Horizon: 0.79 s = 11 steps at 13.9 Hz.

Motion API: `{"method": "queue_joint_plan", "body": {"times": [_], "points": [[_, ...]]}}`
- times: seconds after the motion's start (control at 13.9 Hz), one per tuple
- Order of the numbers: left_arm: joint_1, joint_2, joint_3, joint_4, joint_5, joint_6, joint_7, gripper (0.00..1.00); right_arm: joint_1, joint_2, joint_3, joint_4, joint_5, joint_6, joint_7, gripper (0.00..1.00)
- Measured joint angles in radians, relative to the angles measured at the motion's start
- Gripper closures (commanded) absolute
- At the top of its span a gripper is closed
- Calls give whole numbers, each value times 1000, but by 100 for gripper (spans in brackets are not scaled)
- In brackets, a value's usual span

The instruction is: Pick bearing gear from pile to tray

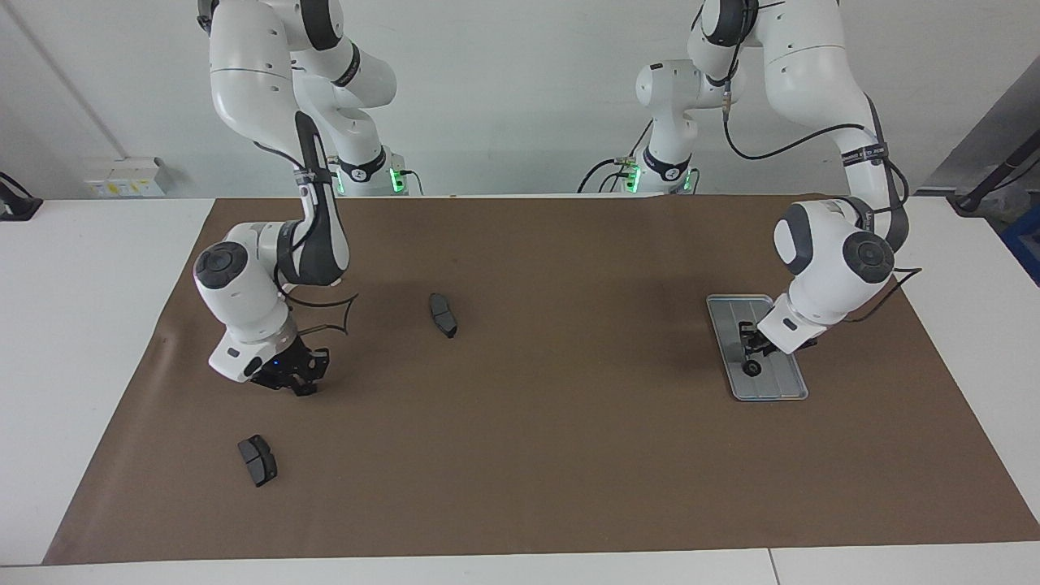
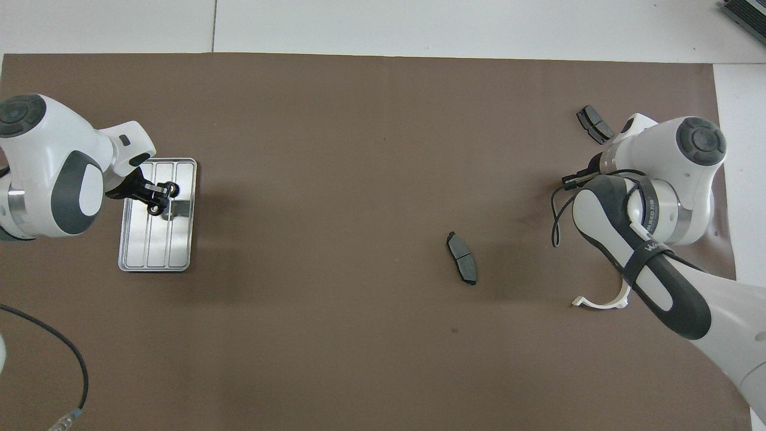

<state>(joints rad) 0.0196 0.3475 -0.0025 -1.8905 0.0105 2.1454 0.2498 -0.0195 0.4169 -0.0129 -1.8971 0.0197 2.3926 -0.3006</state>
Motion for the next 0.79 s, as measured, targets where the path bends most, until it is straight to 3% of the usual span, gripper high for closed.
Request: {"method": "queue_joint_plan", "body": {"times": [0.22,0.29,0.36,0.65,0.79], "points": [[17,-34,-2,-81,-12,69,36,95,0,0,0,1,0,-1,18,100],[20,-40,-2,-92,-17,73,44,86,1,0,1,2,0,-3,28,100],[24,-44,-3,-99,-23,79,51,67,2,-2,4,6,0,-17,47,100],[31,-46,-3,-101,-57,83,60,16,27,-51,27,22,1,-64,262,100],[31,-47,-4,-101,-67,89,60,13,82,-79,32,29,1,-98,397,100]]}}
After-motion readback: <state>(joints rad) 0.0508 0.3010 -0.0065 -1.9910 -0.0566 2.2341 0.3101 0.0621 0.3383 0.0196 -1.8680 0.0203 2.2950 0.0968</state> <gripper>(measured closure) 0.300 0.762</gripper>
